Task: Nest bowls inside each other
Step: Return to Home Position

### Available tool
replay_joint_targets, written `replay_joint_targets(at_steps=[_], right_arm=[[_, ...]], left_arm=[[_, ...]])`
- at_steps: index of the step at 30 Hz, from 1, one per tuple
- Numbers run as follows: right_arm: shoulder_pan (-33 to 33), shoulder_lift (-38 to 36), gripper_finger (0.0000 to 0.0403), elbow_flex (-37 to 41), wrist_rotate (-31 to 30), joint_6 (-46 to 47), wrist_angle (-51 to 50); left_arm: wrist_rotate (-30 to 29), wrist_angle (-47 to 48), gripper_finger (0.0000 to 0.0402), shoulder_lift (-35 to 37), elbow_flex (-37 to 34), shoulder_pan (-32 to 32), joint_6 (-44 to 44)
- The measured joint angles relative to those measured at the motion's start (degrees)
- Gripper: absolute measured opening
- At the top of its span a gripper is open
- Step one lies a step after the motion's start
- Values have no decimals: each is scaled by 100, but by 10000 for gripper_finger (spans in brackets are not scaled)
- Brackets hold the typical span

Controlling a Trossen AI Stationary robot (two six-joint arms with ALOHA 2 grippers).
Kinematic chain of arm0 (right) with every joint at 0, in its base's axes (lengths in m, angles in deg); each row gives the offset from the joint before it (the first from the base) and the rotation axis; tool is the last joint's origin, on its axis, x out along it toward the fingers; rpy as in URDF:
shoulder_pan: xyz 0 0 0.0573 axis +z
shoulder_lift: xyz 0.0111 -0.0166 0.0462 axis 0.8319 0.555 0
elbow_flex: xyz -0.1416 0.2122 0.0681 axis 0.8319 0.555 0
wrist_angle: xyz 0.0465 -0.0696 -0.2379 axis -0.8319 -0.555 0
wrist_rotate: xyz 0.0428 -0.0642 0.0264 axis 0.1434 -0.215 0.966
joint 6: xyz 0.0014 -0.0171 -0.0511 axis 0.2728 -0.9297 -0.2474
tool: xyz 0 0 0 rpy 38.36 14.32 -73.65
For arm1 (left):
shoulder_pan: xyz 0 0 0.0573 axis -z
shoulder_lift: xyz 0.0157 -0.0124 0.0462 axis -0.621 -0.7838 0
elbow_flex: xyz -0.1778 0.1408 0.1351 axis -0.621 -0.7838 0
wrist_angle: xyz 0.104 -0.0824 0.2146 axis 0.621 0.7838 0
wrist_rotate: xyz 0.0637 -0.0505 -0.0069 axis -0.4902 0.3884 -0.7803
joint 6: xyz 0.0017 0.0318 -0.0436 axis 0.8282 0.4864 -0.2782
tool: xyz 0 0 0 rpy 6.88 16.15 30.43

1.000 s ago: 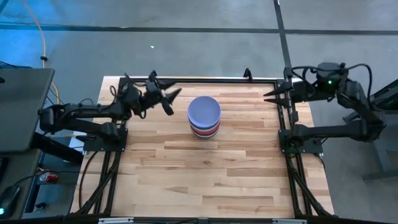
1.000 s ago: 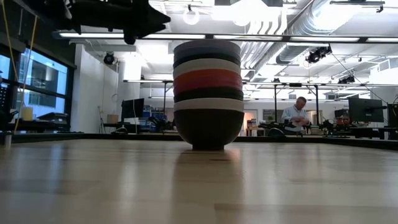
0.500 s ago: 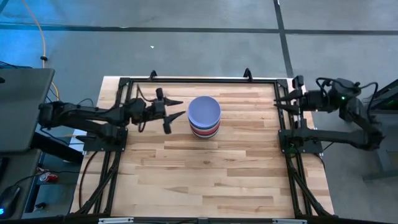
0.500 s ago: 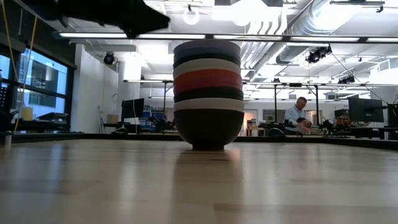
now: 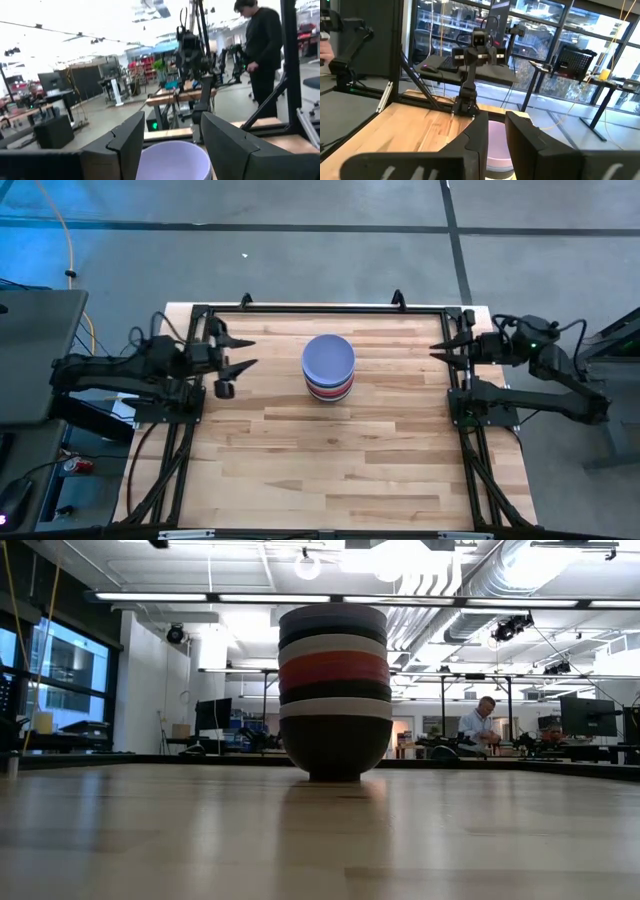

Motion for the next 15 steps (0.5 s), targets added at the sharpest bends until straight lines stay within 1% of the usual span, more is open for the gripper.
replay_joint_targets(at_steps=[5,11,13,15], right_arm=[[2,-6,59,104,2,3,186],[2,-100,59,112,93,-36,190],[2,-167,59,112,108,-47,192],[1,-241,59,112,109,-46,194]], left_arm=[[0,497,184,639,0,70,0],[-2,961,184,1157,0,116,-41],[-2,996,184,1280,-2,116,-33],[-13,774,184,1423,-127,116,38]])
